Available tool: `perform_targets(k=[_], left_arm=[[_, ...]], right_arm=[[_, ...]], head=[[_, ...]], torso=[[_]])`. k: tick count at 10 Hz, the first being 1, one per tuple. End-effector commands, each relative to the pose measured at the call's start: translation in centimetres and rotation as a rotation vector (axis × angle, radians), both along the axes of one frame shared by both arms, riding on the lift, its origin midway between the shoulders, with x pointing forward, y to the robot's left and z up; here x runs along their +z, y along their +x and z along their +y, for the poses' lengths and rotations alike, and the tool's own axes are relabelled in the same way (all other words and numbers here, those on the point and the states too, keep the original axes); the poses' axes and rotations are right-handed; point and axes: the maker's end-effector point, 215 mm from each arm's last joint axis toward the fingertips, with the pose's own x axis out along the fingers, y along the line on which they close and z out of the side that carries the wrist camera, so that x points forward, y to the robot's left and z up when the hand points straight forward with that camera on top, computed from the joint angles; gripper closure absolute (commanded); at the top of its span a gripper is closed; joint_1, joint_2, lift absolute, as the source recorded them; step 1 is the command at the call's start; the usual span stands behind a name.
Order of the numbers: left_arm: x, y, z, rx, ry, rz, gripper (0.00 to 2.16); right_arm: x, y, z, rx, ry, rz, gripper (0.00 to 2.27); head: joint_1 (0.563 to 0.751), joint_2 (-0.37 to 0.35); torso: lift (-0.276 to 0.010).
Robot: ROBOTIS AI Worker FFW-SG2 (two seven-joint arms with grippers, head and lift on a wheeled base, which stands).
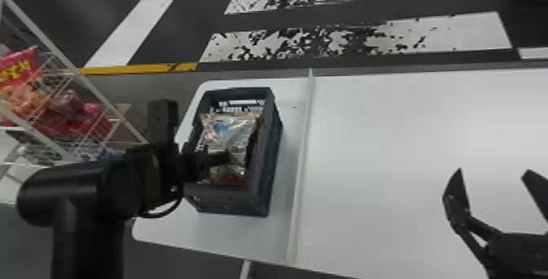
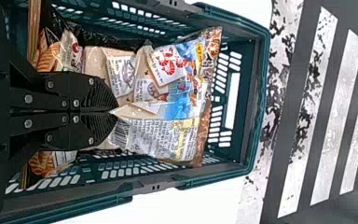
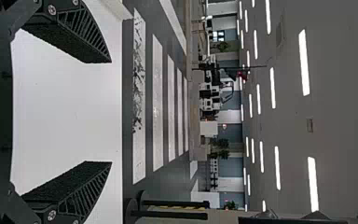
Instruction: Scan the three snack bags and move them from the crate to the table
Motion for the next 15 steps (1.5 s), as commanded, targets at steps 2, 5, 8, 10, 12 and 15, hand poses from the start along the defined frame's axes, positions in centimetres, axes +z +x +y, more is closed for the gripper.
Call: perform_targets(k=[2, 5, 8, 10, 12, 15], left_arm=[[1.0, 0.0, 0.8, 0.016, 0.026, -0.022, 2.01], [3.1, 0.7, 0.8, 0.015, 0.046, -0.076, 2.01], [6.5, 1.5, 0.1, 0.013, 0.057, -0.171, 2.01], [9.5, 0.5, -1.0, -0.012, 0.079, -0.229, 2.01], [13.1, -0.6, -4.6, -0.080, 0.044, -0.307, 2.01], [13.6, -1.4, -12.1, -0.231, -0.103, -0.320, 2.01]], right_arm=[[0.1, 0.1, 0.0, -0.002, 0.002, -0.003, 0.11], [0.0, 0.3, -0.6, -0.020, -0.005, -0.003, 0.11], [-0.3, 0.8, -1.0, -0.030, -0.006, -0.001, 0.11], [0.0, 1.2, -1.2, -0.037, -0.005, -0.010, 0.11], [0.5, 1.9, -1.6, -0.048, -0.008, -0.022, 0.11], [1.4, 2.8, -2.8, -0.065, -0.021, -0.032, 0.11]], head=[[0.695, 0.304], [0.695, 0.311], [0.695, 0.290], [0.695, 0.280], [0.695, 0.258], [0.695, 0.173]], torso=[[-0.062], [-0.062], [-0.062], [-0.062], [-0.062], [-0.062]])
